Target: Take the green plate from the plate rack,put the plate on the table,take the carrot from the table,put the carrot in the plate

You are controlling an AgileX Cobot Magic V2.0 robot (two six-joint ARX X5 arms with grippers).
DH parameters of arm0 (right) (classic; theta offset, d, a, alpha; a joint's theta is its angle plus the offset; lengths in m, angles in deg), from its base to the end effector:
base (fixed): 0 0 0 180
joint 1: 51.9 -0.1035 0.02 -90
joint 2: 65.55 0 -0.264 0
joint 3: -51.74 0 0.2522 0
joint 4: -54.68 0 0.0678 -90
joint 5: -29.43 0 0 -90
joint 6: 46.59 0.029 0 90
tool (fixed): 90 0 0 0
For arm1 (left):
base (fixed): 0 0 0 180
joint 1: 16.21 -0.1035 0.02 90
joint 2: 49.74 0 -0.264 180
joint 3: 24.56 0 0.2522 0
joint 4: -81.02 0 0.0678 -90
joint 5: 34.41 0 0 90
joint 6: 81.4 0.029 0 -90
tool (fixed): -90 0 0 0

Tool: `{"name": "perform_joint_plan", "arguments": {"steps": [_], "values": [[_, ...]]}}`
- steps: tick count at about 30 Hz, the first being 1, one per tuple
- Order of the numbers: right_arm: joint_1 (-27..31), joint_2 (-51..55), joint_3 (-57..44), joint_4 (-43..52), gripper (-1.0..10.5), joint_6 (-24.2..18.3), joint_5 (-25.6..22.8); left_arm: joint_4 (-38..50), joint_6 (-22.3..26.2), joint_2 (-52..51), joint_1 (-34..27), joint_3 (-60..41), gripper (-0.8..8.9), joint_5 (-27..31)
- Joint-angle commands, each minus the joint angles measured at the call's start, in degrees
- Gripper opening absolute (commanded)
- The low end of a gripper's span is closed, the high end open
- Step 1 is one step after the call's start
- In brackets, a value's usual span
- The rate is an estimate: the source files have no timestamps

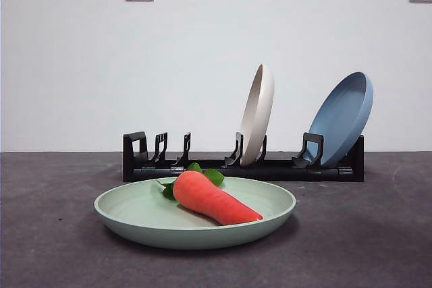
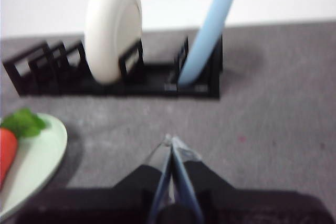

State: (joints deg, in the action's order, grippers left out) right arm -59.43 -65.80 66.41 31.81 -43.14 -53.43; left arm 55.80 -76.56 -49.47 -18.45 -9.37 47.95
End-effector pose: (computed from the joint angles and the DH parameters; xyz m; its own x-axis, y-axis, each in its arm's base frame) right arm 0.0945 0.0161 0.1533 0.9567 0.2518 -0.1458 -0.2427 0.9670 0.0778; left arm 0.0948 -0.0002 0.1524 0.9796 -0.0947 -0.1772 0.1067 0.9925 0.0593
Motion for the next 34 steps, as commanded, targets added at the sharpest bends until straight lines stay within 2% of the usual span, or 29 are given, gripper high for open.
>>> {"name": "perform_joint_plan", "arguments": {"steps": [1,3,6,34], "values": [[0.02,0.20,-0.61,-0.48,0.0,0.59,-0.02,-0.63,-0.46,-0.17,-0.11,-0.44,-0.01,-0.02],[0.02,0.20,-0.61,-0.44,0.0,1.14,0.02,-0.63,-0.46,-0.17,-0.11,-0.44,-0.01,0.00],[0.02,0.20,-0.61,-0.42,0.0,4.28,0.02,-0.63,-0.46,-0.17,-0.11,-0.44,-0.01,0.00],[0.00,0.15,-0.61,-0.42,0.0,4.22,-0.04,-0.66,-0.46,-0.17,-0.11,-0.44,-0.01,0.00]]}}
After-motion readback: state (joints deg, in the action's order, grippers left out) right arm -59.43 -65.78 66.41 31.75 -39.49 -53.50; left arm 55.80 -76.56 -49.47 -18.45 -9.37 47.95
